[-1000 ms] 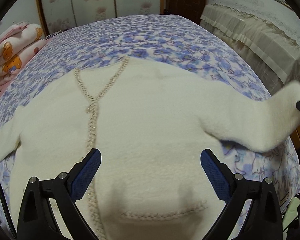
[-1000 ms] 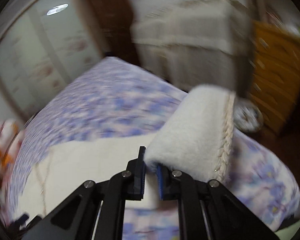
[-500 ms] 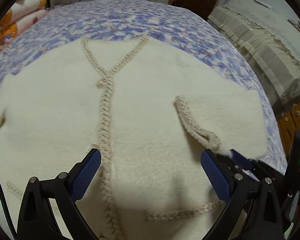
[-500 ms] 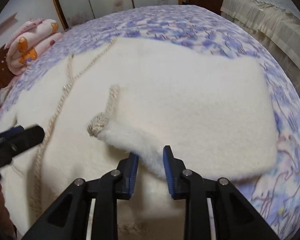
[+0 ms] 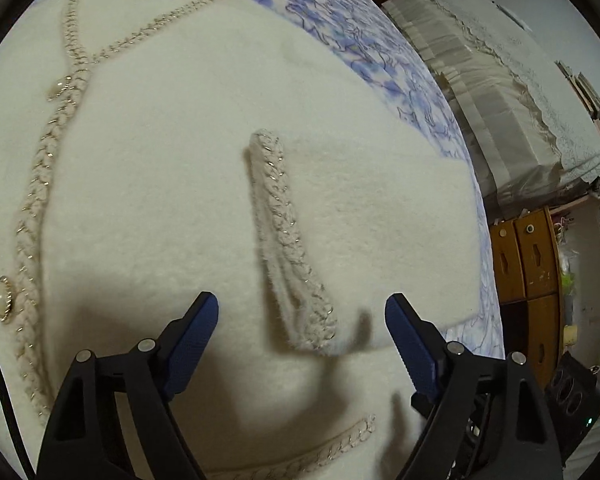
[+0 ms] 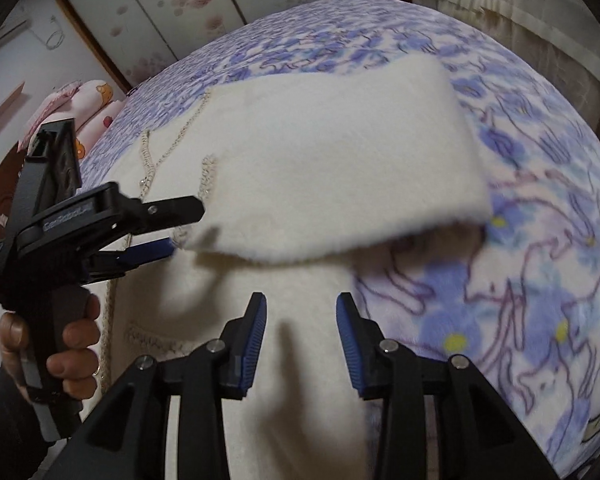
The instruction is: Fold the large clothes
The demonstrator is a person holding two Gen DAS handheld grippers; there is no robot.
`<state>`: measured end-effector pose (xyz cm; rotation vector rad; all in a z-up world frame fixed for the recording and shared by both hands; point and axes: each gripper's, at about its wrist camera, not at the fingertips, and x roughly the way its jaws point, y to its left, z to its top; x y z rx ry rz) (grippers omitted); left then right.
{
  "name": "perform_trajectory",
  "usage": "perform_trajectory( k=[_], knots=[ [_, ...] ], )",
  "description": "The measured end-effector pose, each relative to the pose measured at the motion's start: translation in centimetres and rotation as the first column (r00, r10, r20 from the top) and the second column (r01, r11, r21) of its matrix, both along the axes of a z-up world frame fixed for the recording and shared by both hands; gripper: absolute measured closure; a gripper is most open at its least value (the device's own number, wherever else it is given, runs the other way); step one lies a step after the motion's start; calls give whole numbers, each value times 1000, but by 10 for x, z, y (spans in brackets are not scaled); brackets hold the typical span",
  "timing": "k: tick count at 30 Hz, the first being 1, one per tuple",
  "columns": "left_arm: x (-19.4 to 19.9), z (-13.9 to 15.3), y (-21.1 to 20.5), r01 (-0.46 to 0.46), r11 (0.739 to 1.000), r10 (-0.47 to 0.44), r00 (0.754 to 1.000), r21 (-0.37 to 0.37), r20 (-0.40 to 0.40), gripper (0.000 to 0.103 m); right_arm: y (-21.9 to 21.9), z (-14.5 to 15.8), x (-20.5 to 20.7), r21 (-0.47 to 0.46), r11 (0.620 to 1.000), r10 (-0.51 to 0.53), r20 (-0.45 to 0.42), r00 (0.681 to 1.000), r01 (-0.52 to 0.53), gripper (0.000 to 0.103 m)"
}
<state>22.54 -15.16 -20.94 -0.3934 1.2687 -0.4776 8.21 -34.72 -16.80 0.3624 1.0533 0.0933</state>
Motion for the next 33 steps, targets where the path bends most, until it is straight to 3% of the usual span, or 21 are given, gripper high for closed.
perform_trajectory(
  k=[2, 3, 4, 7, 11, 15, 19, 23, 27, 29, 30, 33],
  knots=[
    [4, -1, -10, 22, 1000, -22, 1000, -2, -10, 50, 0, -6, -4, 16, 1000, -8, -19, 1000, 9, 66],
    [7, -4, -17, 54, 998, -55, 998, -12, -33, 79, 1, -8, -4, 17, 1000, -10, -28, 1000, 11, 66],
    [9, -6, -23, 79, 997, -80, 995, -9, -54, 87, 3, -9, -4, 12, 1000, -10, -30, 999, 11, 66],
    [10, 11, -40, 108, 992, -109, 994, 72, 14, 88, 7, -8, -2, -9, 1000, -5, -26, 1000, 5, 66],
    [16, 70, -47, 101, 986, -126, 973, 136, 192, 88, 10, -1, -1, -9, 1000, -5, -12, 1000, 5, 66],
    [31, 135, -21, 31, 982, -99, 927, 188, 363, 88, 12, 2, -3, -30, 1000, -1, -13, 1000, 1, 66],
    [43, 165, 25, -68, 962, -61, 891, 264, 451, 88, 15, 3, -4, -37, 999, 9, -14, 1000, -9, 66],
    [43, 148, 78, -171, 917, -17, 886, 359, 464, 88, 20, 1, -4, -61, 998, 27, -14, 1000, -28, 67],
    [35, 89, 134, -240, 853, 58, 926, 463, 374, 85, 24, -3, -1, -82, 996, 39, -24, 999, -41, 66],
    [31, 55, 153, -201, 860, 81, 961, 469, 264, 73, 26, -4, 0, -84, 995, 43, -29, 999, -45, 66],
    [30, 43, 160, -186, 865, 92, 972, 466, 218, 59, 26, -4, 2, -84, 995, 45, -29, 999, -47, 66],
    [31, 24, 181, -190, 905, 143, 978, 382, 148, 55, 24, 0, 9, -68, 996, 47, -27, 999, -48, 66]
  ],
)
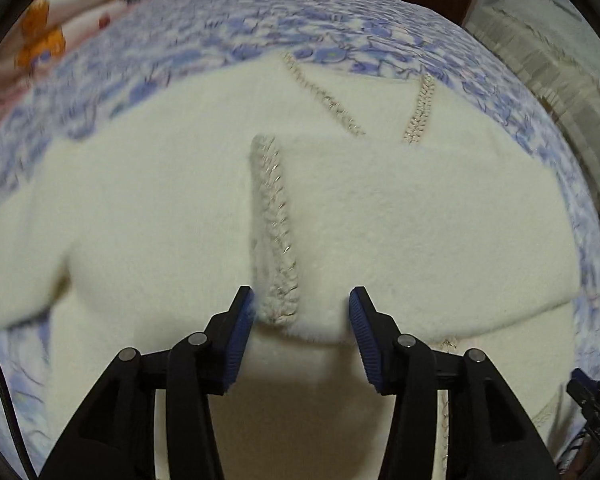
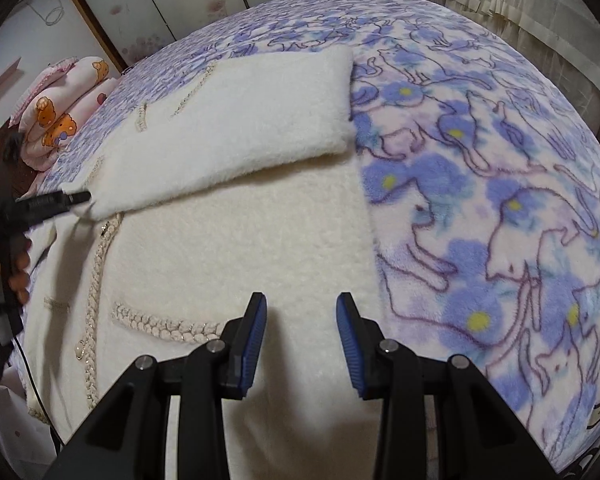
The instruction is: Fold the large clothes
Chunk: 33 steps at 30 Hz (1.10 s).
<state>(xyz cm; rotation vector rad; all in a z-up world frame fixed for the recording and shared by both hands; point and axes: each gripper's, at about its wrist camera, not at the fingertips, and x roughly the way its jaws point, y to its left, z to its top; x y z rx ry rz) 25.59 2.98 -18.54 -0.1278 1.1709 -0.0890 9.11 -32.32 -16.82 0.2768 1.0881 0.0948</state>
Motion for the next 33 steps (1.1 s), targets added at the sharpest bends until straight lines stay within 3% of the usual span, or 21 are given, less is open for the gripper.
perform_trajectory(
  k=[3, 5, 6, 7, 9, 12, 15, 16, 18, 19, 20, 21, 22, 26, 29, 33],
  knots=[
    [9, 2, 24, -67, 989, 68, 998, -129, 4, 39, -6, 10, 14, 15, 1000, -19, 19, 1000, 19, 66],
    [21, 4, 33, -99, 980, 104, 994, -175, 21, 35, -11, 18, 27, 32, 999, -32, 34, 999, 31, 61],
    [29, 4, 35, -104, 976, 111, 994, -193, 23, 35, -15, 22, 37, 43, 998, -40, 45, 998, 38, 53],
    [35, 2, 36, -105, 975, 111, 994, -198, 19, 35, -18, 26, 46, 45, 998, -46, 55, 997, 43, 45],
    [50, -4, 34, -89, 976, 93, 996, -196, 11, 35, -23, 33, 69, 23, 998, -62, 75, 995, 60, 39],
    [64, -11, 25, -11, 984, 12, 1000, -176, 4, 36, -29, 36, 114, -18, 997, -67, 80, 995, 69, 39],
    [74, -18, 10, 50, 992, -51, 999, -114, -4, 54, -35, 28, 160, -63, 995, -73, 57, 996, 76, 39],
    [78, -20, 4, 62, 995, -63, 998, -77, -5, 69, -37, 23, 171, -75, 994, -77, 45, 996, 80, 39],
    [82, -19, -4, 89, 996, -89, 996, -25, 13, 87, -41, 8, 197, -97, 991, -91, 3, 996, 91, 39],
    [83, -16, -5, 95, 995, -94, 995, -21, 23, 88, -45, 1, 207, -90, 991, -105, -20, 994, 103, 39],
    [84, -11, -7, 95, 995, -95, 995, -11, 41, 88, -48, -4, 213, -71, 991, -115, -35, 993, 113, 40],
    [86, -4, -10, 97, 995, -97, 993, 1, 63, 89, -52, -10, 218, -34, 992, -124, -49, 991, 122, 50],
    [88, 2, -9, 99, 995, -98, 992, 0, 85, 89, -53, -12, 220, 7, 993, -114, -49, 992, 114, 88],
    [95, 18, -6, 77, 997, -72, 986, -29, 151, 89, -46, 2, 216, -63, 988, -134, 57, 989, 138, 89],
    [105, -14, -7, 61, 998, -62, 997, 25, 45, 81, -36, -17, 221, -164, 978, -128, 20, 992, 130, 83],
    [94, -13, 3, 21, 1000, -21, 999, 10, 50, 72, -36, -3, 212, -214, 969, -124, 11, 992, 124, 69]
  ],
)
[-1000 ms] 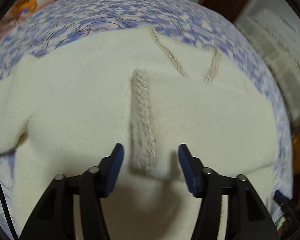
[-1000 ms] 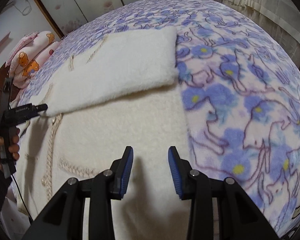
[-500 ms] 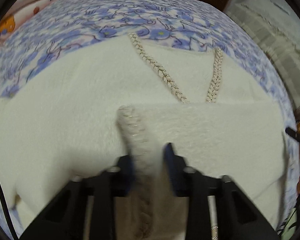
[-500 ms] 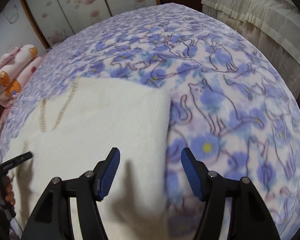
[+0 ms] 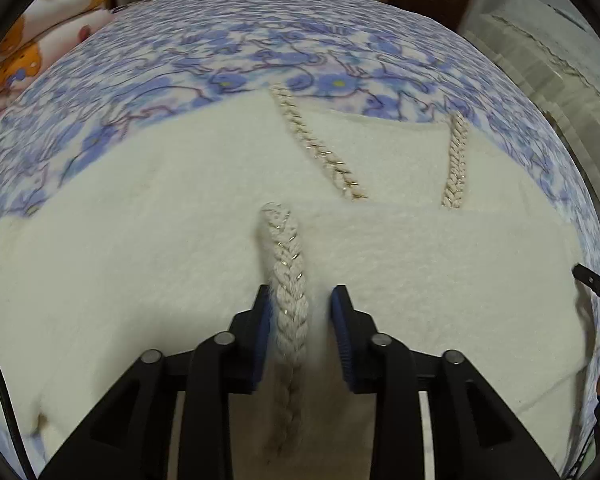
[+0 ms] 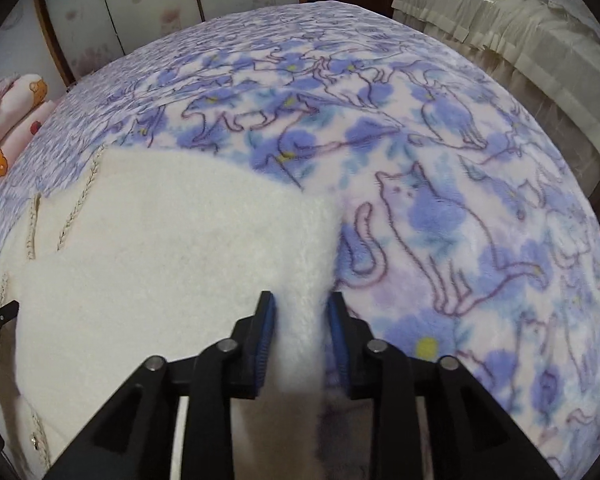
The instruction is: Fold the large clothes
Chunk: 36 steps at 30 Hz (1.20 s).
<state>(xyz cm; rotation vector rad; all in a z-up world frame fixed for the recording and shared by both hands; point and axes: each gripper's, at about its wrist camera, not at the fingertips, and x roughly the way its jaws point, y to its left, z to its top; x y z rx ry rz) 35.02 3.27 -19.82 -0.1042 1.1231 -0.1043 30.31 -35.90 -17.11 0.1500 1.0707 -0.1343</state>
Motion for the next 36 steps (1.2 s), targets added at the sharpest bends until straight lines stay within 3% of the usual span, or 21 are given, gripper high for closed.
perform_trajectory(
  k=[3, 5, 7, 10, 13, 16, 18, 21, 23, 27, 29, 30, 33, 36],
  knots=[
    [-14, 17, 7, -4, 1000, 3, 999, 10, 35, 71, 1, 26, -21, -35, 999, 7, 46, 999, -5, 68],
    [-27, 28, 8, 12, 999, -14, 997, 37, 70, 62, 4, 36, -35, -24, 1000, 15, 61, 998, -13, 57],
    [-39, 38, 5, 35, 999, -36, 997, 18, 74, 54, 12, 41, -51, 24, 999, 34, 77, 996, -36, 43],
    [-56, 49, -3, 60, 996, -57, 997, -64, 49, 52, 38, 47, -70, 96, 990, 89, 119, 989, -100, 42],
    [-72, 56, -26, 92, 992, -84, 992, -84, 96, 52, 81, 46, -79, 132, 971, 180, 129, 975, -197, 42],
    [-77, 48, -52, 101, 989, -93, 992, -107, 83, 52, 123, 39, -82, 157, 952, 240, 150, 959, -263, 42],
    [-77, 36, -65, 94, 988, -88, 995, -123, 54, 52, 145, 24, -78, 151, 942, 284, 113, 952, -299, 42],
    [-74, 12, -76, 78, 995, -77, 997, -60, 17, 52, 153, 0, -71, 125, 946, 296, 47, 954, -300, 43],
    [-71, -2, -70, 62, 997, -62, 998, -37, -4, 52, 141, -7, -70, 89, 956, 276, 35, 960, -278, 51],
    [-70, -1, -45, 32, 998, -31, 999, -46, 13, 52, 88, -5, -77, -28, 989, 144, 47, 988, -143, 56],
    [-68, -1, -33, 23, 998, -22, 1000, -53, 16, 52, 54, -7, -81, -30, 995, 100, 51, 994, -98, 81],
    [-67, 0, -27, 22, 997, -22, 1000, -69, 14, 52, 44, -8, -81, -13, 996, 92, 47, 995, -91, 102],
    [-64, 1, -18, 20, 995, -19, 1000, -101, 9, 52, 27, -5, -86, 45, 996, 79, 51, 996, -81, 103],
    [-64, 2, -18, 17, 996, -16, 1000, -87, 14, 52, 35, 2, -93, -9, 998, 69, 60, 996, -68, 103]
  ],
)
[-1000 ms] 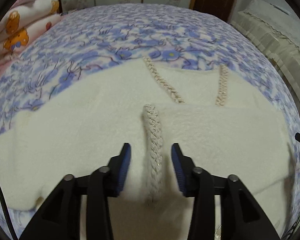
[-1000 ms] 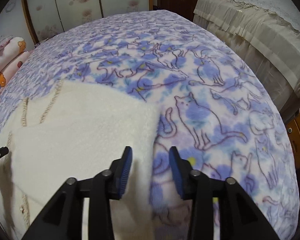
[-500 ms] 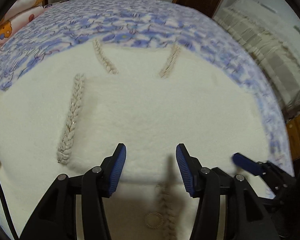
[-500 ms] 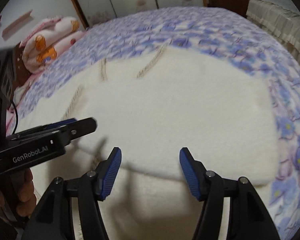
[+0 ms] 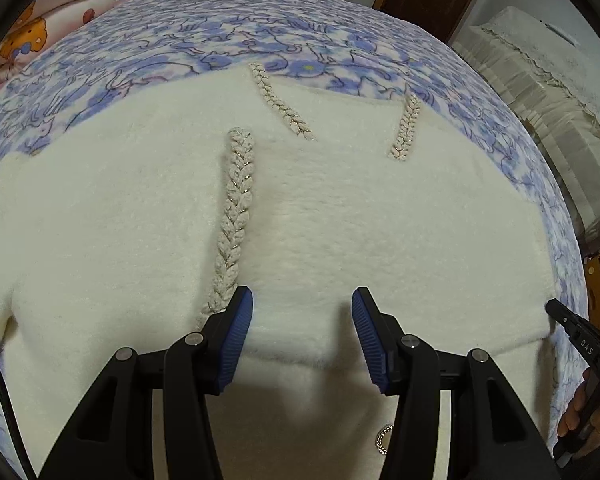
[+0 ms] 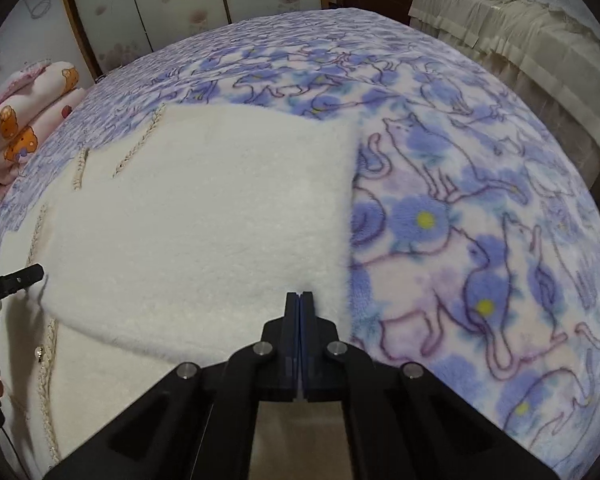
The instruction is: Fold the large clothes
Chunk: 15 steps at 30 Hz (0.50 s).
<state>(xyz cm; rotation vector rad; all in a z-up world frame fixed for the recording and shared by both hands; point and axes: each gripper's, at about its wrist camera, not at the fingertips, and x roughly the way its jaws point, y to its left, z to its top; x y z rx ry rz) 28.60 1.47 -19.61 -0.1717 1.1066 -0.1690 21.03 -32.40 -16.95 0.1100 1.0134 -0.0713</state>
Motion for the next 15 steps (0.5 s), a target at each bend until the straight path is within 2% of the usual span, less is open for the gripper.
perform_trajectory(
  k=[6, 11, 15],
  knots=[
    [-6, 3, -6, 22, 998, -22, 1000, 55, 9, 52, -1, -1, -2, -20, 1000, -20, -2, 1000, 20, 103],
    [-10, 6, -4, 18, 998, -19, 1000, 53, 8, 51, 0, 2, -3, -20, 1000, -18, -12, 1000, 17, 101],
    [-15, 10, -3, 13, 999, -13, 1000, 45, 2, 46, 3, 4, -7, -22, 1000, -23, -23, 999, 22, 98]
  ],
)
